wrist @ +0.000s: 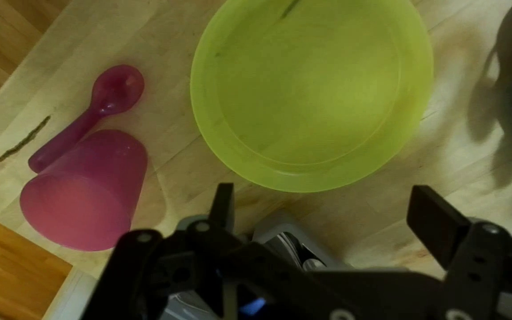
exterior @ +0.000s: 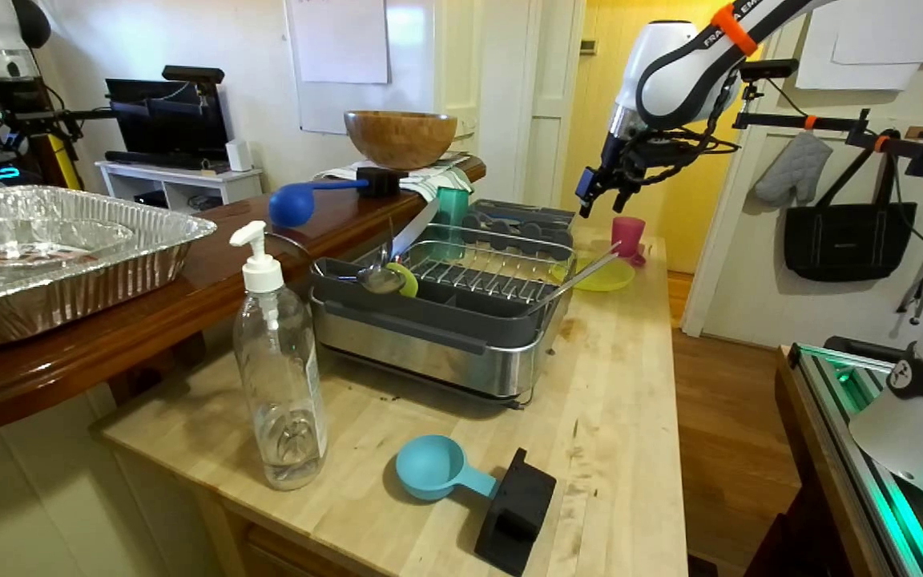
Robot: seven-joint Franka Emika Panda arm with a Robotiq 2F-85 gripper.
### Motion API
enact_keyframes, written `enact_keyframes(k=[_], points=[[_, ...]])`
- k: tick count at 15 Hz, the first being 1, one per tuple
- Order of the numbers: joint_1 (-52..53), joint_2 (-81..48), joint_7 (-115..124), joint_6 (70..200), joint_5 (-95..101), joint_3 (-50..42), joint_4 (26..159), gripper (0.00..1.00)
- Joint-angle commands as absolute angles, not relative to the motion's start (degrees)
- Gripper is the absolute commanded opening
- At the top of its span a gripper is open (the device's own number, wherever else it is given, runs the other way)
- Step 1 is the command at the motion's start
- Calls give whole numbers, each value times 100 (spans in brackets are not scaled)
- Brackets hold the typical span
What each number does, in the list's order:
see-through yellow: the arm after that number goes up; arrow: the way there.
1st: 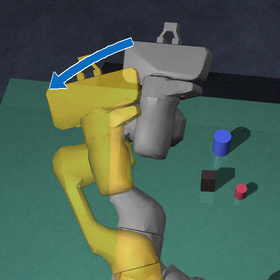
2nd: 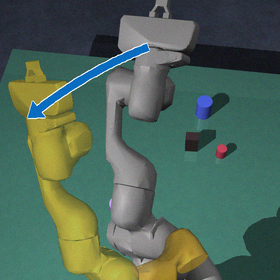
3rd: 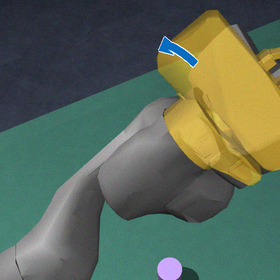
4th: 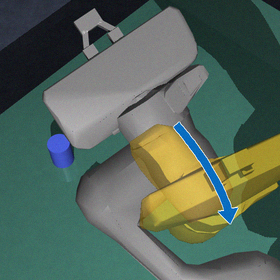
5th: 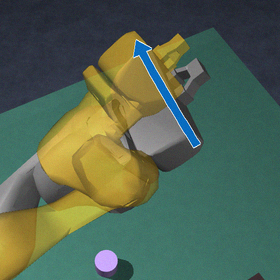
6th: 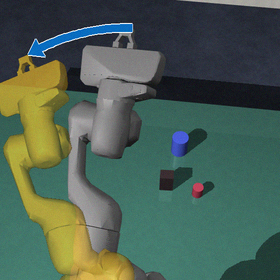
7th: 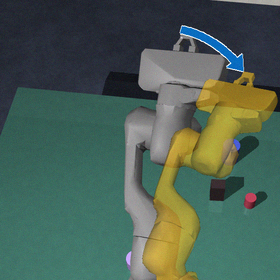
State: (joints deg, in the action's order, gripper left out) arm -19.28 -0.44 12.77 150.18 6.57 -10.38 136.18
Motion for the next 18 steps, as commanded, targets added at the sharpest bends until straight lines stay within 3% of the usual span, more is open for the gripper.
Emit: enact_keyframes(k=[1,7,18], points=[[-1740,-535,1128,14916,387,-1225,13235,100],[-1716,-229,-1353,14909,-662,-1103,13580,100],[-1584,303,-3908,14431,-345,-1234,14341,100]])
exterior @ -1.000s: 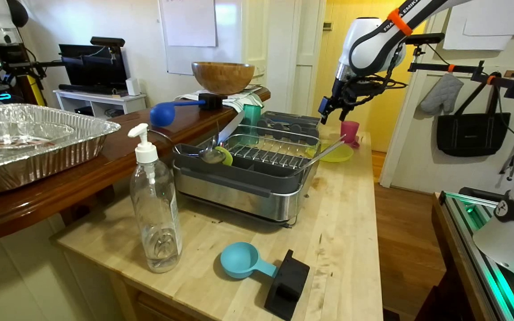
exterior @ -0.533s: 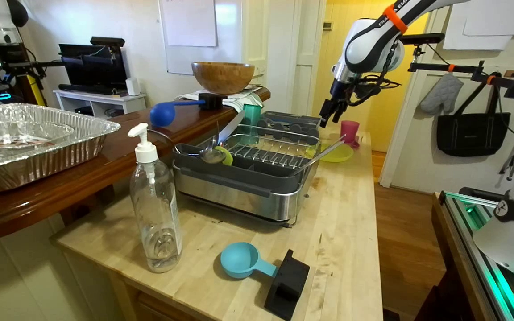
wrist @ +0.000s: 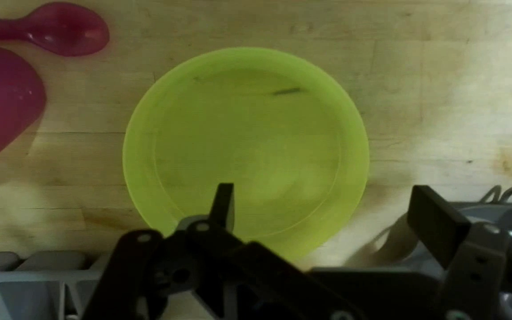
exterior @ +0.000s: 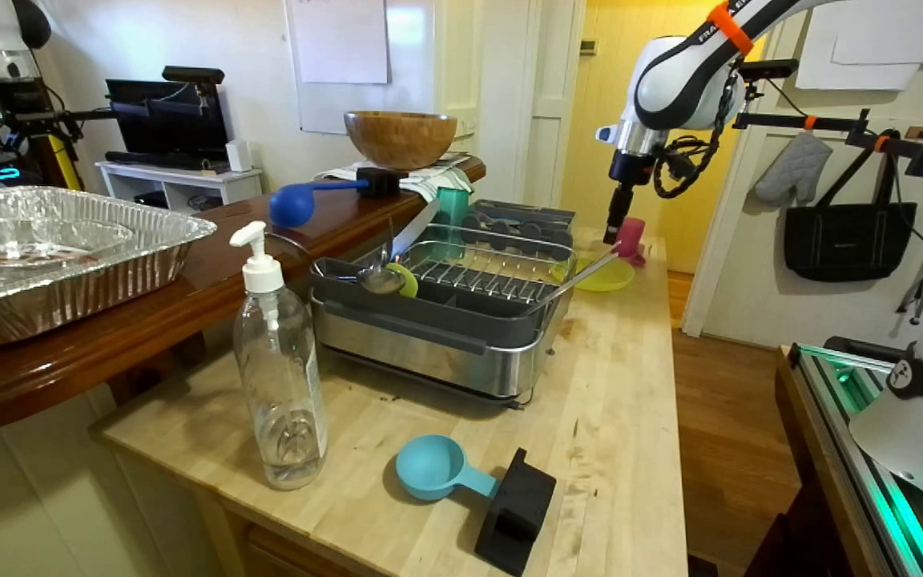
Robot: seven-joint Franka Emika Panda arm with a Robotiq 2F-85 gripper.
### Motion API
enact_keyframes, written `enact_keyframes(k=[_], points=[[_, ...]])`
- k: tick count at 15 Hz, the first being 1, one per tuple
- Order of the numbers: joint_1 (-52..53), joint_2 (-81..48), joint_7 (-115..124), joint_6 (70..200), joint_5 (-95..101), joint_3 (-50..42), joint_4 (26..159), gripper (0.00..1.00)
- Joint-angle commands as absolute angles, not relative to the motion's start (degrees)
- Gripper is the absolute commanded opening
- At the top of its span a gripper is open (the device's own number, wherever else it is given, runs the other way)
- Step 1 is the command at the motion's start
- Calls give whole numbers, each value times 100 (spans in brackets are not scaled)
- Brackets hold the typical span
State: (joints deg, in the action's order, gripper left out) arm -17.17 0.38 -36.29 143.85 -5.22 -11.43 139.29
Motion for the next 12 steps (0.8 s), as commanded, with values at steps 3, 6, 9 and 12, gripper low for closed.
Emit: enact_keyframes(k=[3,6,9,12], points=[[-1498,343,-3956,14749,-303,-1214,14658,100],[-1415,294,-3887,15195,-246,-1206,14914,100],[-1384,156,-3630,15852,37,-1198,15132,86],[-1370,-31,-3461,16506,203,-1198,15313,81]])
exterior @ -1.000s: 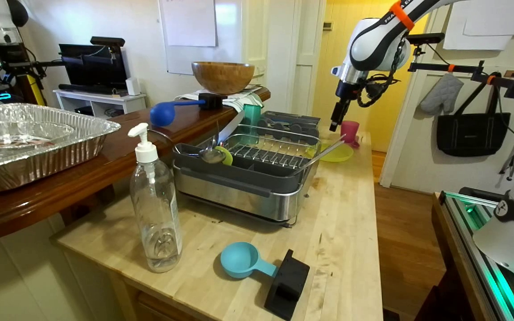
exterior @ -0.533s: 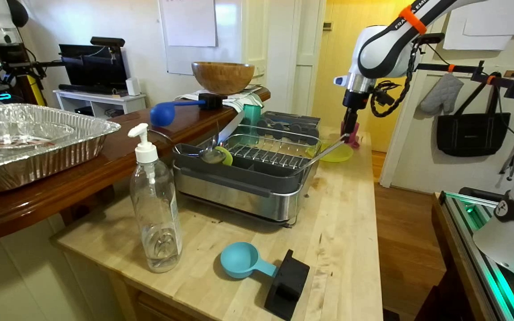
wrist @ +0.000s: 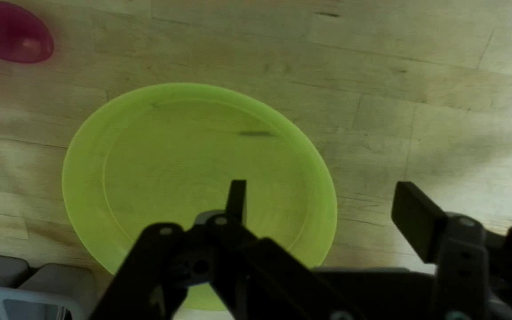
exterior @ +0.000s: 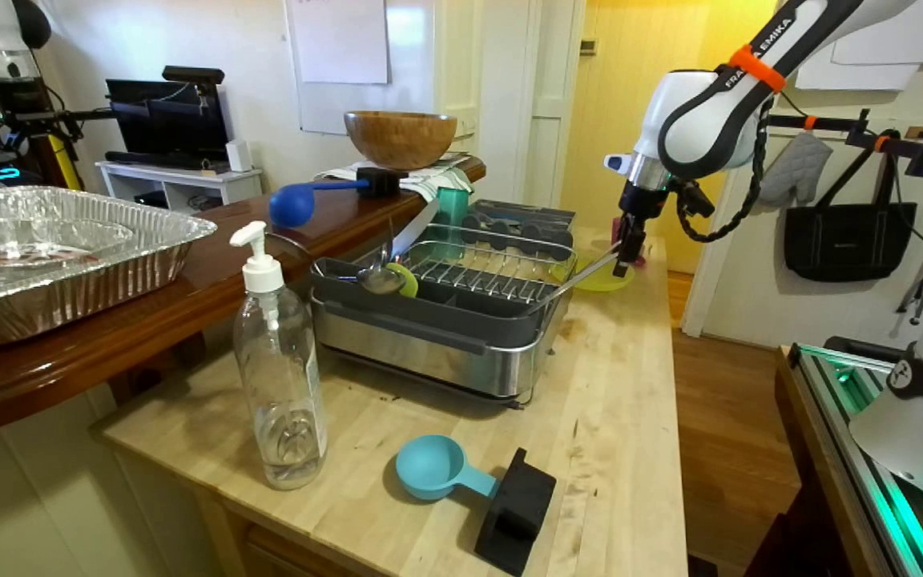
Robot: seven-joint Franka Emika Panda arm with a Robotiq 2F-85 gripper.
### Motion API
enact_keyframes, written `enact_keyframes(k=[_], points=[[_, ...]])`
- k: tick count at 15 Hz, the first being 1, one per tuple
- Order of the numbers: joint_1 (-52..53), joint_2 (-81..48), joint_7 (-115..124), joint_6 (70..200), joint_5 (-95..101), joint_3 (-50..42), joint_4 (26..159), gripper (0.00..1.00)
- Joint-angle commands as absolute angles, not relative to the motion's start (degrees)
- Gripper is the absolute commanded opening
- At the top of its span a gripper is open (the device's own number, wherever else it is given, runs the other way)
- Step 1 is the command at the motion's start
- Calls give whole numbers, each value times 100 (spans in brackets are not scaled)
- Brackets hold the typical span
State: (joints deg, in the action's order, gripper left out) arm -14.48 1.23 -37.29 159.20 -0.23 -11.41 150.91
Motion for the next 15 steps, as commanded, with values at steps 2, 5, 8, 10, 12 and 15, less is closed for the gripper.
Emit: enact_keyframes(k=[2,5,8,10,12,15], points=[[-1384,-172,-3309,16844,365,-1203,15380,97],[-1412,-384,-3026,17215,671,-1228,15405,89],[-1419,-538,-2828,17387,806,-1234,15377,62],[-1386,-607,-2795,17466,780,-1257,15361,45],[-1376,-657,-2789,17492,742,-1252,15346,30],[-1427,-559,-2956,17248,352,-1050,15352,8]])
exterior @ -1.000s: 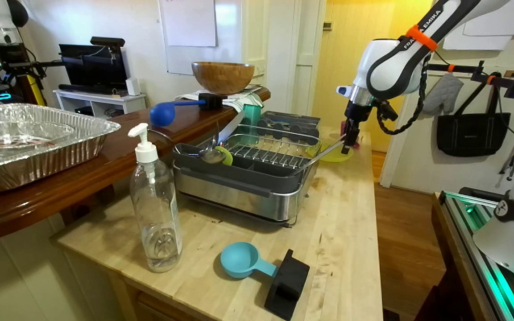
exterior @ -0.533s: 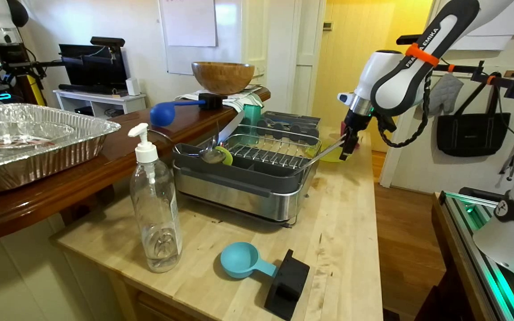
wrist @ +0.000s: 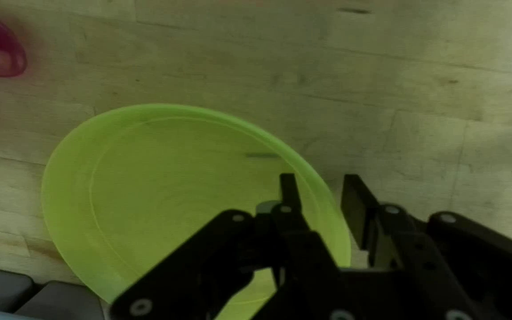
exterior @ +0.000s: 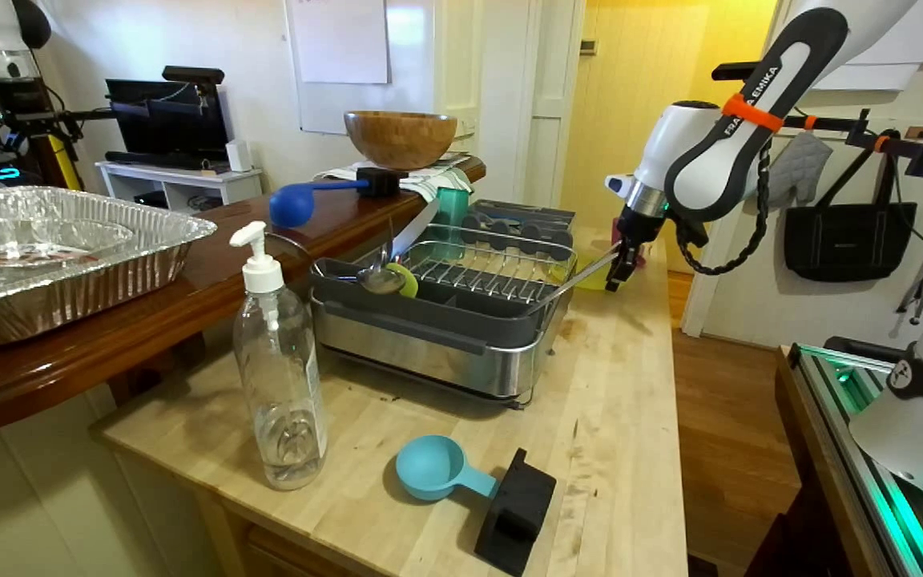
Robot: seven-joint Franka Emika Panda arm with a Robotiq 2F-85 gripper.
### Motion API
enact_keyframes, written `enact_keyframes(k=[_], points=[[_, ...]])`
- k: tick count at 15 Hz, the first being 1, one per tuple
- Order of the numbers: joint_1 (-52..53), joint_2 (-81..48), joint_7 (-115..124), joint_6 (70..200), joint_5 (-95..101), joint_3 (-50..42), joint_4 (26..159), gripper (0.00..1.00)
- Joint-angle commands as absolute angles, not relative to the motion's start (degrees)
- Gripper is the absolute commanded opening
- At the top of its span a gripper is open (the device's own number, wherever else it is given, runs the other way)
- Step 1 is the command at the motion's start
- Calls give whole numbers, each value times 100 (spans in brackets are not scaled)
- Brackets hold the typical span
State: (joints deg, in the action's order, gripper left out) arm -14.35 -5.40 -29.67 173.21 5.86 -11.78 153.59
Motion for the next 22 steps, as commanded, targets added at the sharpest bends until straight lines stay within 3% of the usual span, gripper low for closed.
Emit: enact_keyframes(k=[1,12,22], points=[[-1451,-498,-3029,17156,194,-958,15354,2],[-1462,371,-3738,16008,-1412,-631,15088,1],[-1125,1724,-3812,14001,-1424,-1616,14592,1]])
